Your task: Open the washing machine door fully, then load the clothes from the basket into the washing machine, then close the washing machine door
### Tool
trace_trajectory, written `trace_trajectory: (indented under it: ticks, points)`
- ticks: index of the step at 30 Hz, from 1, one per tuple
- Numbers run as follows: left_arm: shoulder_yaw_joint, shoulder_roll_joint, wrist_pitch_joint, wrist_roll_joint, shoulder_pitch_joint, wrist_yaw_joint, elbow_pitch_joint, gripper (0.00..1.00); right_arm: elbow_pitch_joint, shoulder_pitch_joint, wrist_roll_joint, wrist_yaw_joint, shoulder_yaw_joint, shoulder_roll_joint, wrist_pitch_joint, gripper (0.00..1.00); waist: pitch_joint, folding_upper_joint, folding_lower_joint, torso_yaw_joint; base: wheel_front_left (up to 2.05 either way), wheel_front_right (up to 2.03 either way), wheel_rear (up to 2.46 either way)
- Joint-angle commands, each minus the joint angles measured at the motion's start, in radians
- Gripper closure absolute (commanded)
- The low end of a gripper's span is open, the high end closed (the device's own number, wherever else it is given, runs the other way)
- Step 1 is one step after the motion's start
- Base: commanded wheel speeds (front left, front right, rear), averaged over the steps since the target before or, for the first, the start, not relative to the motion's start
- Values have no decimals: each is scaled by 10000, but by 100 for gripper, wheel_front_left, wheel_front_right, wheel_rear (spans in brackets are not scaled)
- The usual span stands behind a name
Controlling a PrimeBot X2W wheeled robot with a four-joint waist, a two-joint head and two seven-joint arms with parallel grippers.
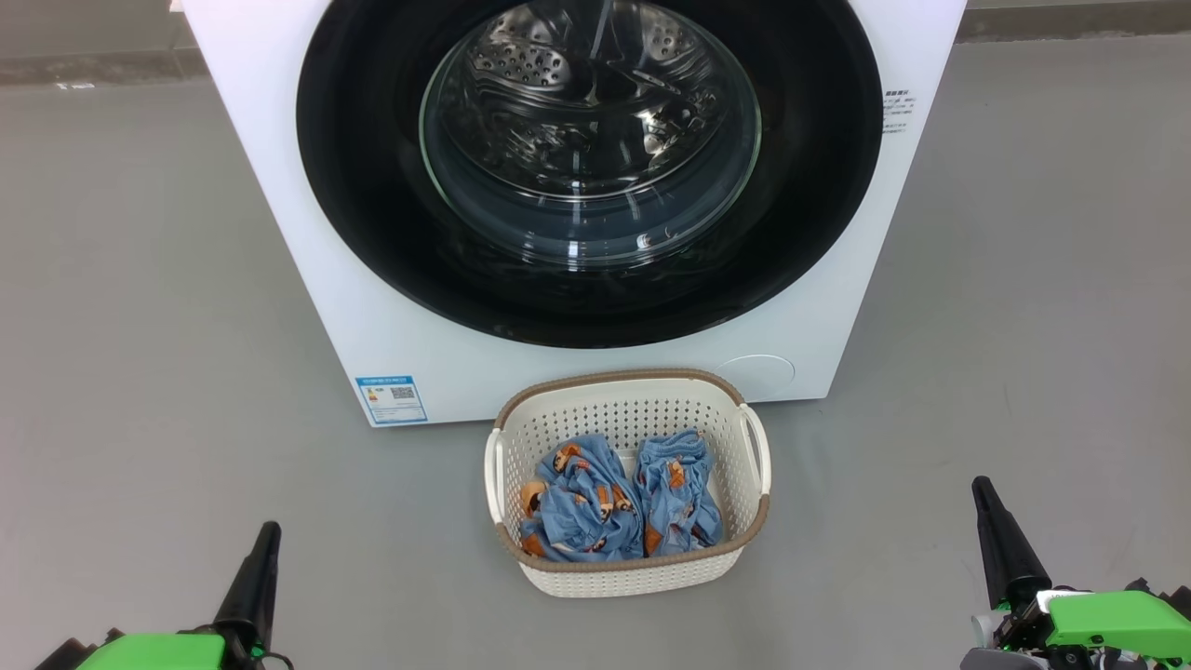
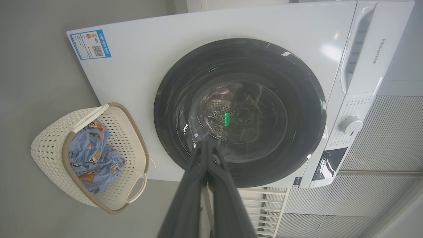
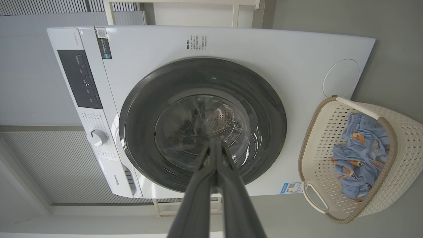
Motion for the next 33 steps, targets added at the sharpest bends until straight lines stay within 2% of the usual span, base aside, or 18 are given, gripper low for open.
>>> trace_trajectory:
  ticks: [1, 27, 28, 33]
  points:
    - [335, 135, 25, -89, -412, -29, -198, 100, -252, -404, 42, 16, 275, -123, 75, 100, 0, 0, 0, 0, 0, 0, 0]
    - [335, 135, 25, -89, -412, -29, -198, 100, -252, -404, 42, 16, 275, -123, 75, 100, 0, 0, 0, 0, 0, 0, 0]
    - [-2, -2, 0, 0, 1, 0, 8, 0, 9, 1, 0, 0, -2, 2, 0, 0, 0, 0, 0, 0, 0, 0, 0]
    - [-63, -149, -8, 8, 269, 4, 365, 0, 416, 223, -6, 0, 2, 91, -15, 0, 2, 0, 0, 0, 0, 0, 0]
